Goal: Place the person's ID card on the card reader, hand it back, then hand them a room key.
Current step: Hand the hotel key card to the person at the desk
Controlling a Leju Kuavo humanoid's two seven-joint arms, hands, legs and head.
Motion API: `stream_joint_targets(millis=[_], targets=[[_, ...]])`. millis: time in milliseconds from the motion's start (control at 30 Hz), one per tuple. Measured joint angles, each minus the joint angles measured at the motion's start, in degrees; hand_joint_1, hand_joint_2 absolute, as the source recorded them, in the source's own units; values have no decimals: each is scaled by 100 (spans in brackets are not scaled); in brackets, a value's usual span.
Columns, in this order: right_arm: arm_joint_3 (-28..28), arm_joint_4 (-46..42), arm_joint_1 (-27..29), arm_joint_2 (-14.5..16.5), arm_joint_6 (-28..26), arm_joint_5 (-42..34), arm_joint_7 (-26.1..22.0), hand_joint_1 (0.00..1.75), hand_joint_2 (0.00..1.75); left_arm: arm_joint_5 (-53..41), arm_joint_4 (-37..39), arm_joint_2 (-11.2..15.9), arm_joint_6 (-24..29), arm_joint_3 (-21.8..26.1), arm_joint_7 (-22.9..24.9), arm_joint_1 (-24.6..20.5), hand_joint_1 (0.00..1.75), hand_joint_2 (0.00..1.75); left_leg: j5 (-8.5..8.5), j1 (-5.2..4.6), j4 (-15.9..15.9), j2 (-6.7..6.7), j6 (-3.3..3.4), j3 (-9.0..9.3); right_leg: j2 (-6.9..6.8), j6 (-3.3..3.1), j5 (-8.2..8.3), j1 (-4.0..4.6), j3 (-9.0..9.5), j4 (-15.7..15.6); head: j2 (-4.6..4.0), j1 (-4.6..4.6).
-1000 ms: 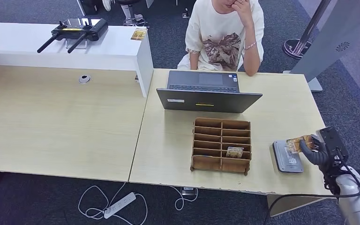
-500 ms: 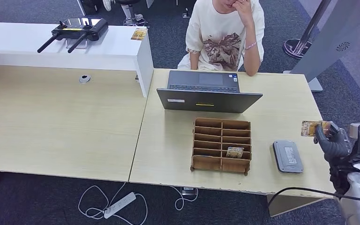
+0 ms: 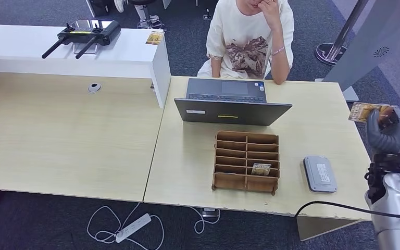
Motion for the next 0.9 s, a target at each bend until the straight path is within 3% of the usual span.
stream_joint_targets(millis=[267,900], targets=[[413,-564,-346,76,-1237,1211,-144,175,175,38,0,1,3,0,-13,1,0,0,0,0,0,1,0,2,2,0,0,0,0,0,0,-1],[697,-792,-543,105,-1440,1509,-141,175,175,43,0,2,2,0,-17,3,0,0,1,0,0,-1,0,-1,-1,0,0,0,0,0,0,0]])
